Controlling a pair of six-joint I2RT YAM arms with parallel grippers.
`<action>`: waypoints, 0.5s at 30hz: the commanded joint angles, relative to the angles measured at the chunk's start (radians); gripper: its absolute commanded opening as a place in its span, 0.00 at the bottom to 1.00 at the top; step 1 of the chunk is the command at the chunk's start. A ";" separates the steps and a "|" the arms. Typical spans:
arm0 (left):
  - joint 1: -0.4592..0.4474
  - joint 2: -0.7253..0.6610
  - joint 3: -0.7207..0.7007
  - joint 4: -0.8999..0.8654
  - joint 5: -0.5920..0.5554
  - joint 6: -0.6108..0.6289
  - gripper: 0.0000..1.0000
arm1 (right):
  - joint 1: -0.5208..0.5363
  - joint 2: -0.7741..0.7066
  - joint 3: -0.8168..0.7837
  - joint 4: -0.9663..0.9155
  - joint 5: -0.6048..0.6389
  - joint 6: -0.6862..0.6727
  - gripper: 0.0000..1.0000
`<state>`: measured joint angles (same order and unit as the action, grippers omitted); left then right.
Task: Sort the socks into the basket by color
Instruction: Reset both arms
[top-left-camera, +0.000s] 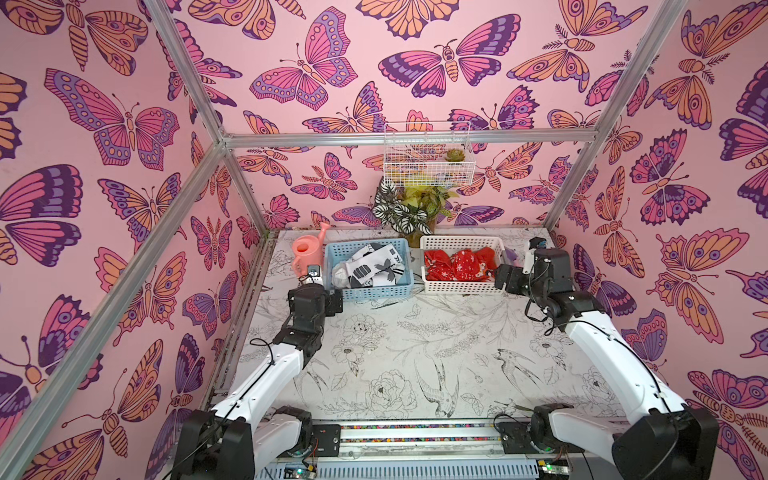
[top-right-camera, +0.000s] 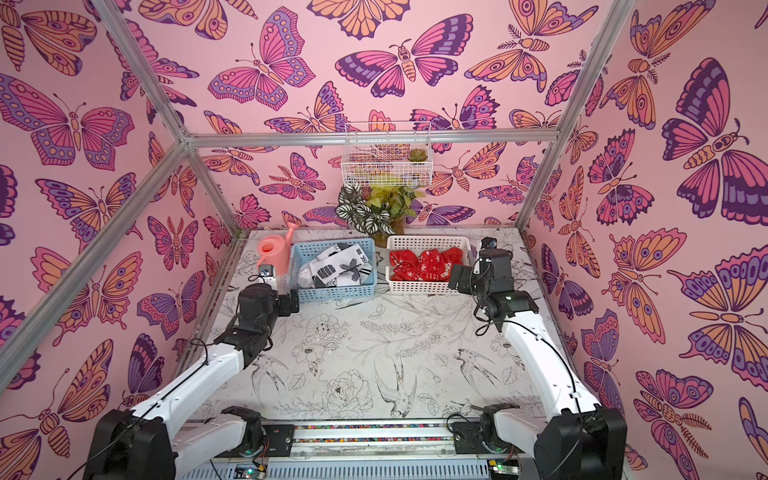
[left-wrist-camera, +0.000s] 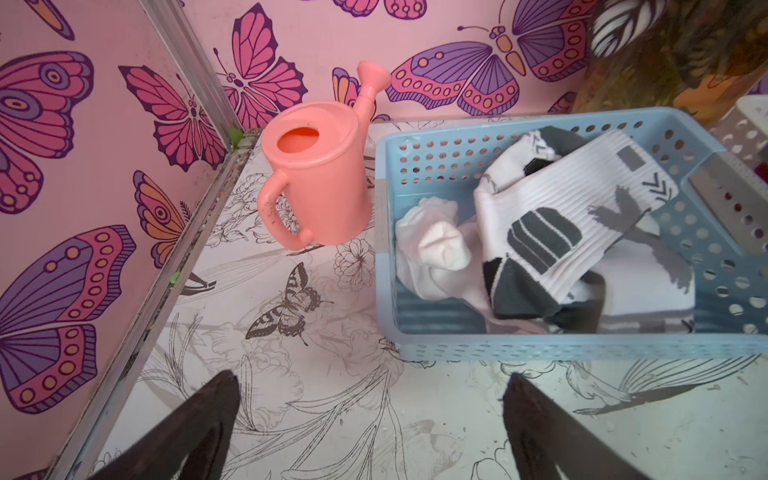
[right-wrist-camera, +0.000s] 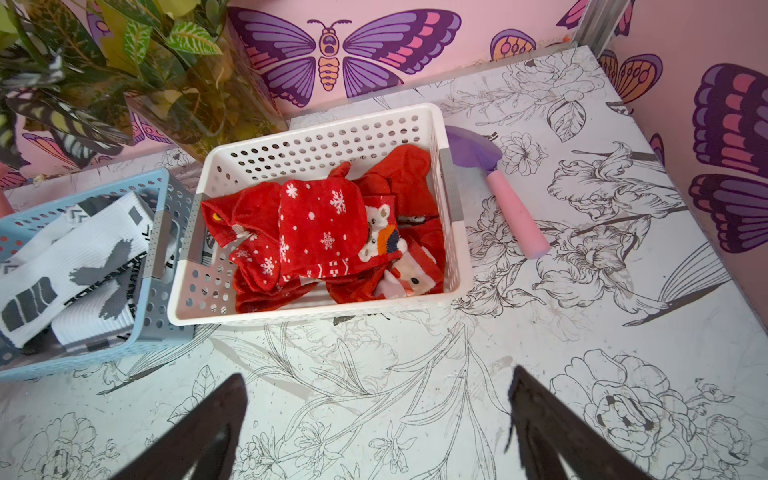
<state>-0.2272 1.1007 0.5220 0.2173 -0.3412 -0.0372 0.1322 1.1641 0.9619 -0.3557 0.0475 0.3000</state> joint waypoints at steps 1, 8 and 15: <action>0.014 0.022 -0.096 0.300 -0.038 0.036 1.00 | -0.003 -0.015 -0.030 0.042 0.041 -0.025 0.99; 0.061 0.155 -0.148 0.464 -0.038 0.036 1.00 | -0.002 -0.079 -0.148 0.186 0.100 -0.067 0.99; 0.075 0.286 -0.152 0.581 -0.006 0.131 1.00 | 0.001 -0.092 -0.249 0.321 0.163 -0.105 0.99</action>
<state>-0.1616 1.3605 0.3901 0.6926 -0.3595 0.0589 0.1326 1.0740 0.7425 -0.1253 0.1612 0.2272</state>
